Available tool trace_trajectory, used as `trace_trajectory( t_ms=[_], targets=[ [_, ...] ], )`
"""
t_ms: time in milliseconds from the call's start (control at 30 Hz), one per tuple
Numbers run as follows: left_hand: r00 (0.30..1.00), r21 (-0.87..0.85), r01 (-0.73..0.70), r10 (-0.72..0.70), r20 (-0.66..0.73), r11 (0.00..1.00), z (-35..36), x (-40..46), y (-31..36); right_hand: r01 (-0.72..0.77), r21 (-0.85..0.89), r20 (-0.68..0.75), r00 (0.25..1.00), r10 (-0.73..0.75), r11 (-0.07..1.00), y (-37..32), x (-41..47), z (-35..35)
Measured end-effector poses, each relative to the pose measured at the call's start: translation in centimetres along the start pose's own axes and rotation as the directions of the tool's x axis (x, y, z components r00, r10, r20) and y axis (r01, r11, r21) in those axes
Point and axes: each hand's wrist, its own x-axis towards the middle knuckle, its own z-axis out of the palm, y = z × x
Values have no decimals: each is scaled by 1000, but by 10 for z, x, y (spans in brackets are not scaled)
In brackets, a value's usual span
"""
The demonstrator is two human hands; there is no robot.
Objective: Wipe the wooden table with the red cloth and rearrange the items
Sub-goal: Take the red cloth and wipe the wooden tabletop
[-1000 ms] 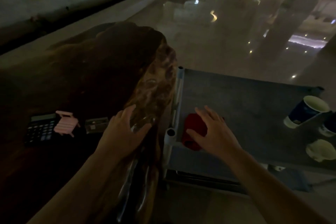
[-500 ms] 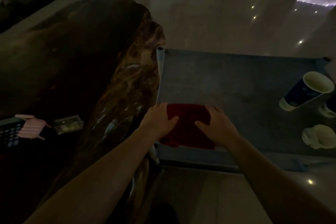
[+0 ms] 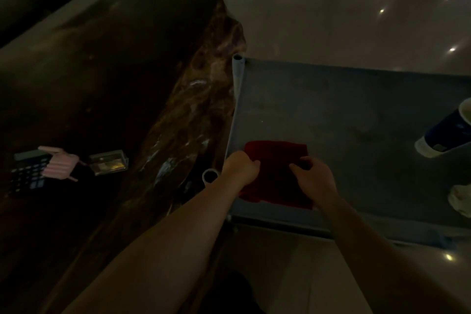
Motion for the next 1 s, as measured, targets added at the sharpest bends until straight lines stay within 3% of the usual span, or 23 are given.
trace_trajectory(
  t_ms=[200,333,433,500,633,700,900,1000],
  targets=[
    [991,-244,-75,99,86,967,-18,-29,13,-61,159,-30,997,67,985,1,4,-3],
    [988,-469,-101,145,57,877,-47,-67,4,-120,319,191,980,60,940,-29,-17,-6],
    [992,-719,-48,120,49,693,-82,-104,-24,-224,470,372,928,39,854,-69,-53,8],
    [995,-826,-41,95,16,562,-108,-133,-51,-301,506,521,854,-7,808,-98,-84,25],
    [997,-969,-68,-17,-74,237,-145,-187,-119,-451,436,799,592,-104,779,-151,-147,69],
    [990,-988,-96,-91,-107,120,-162,-216,-159,-451,377,856,503,-118,809,-169,-173,98],
    [933,-958,-285,-238,-269,-37,-184,-299,-275,-344,217,949,294,-115,913,-213,-260,185],
    [893,-937,-343,-334,-303,-67,-189,-333,-336,-377,177,981,137,-134,909,-227,-316,227]
  ],
)
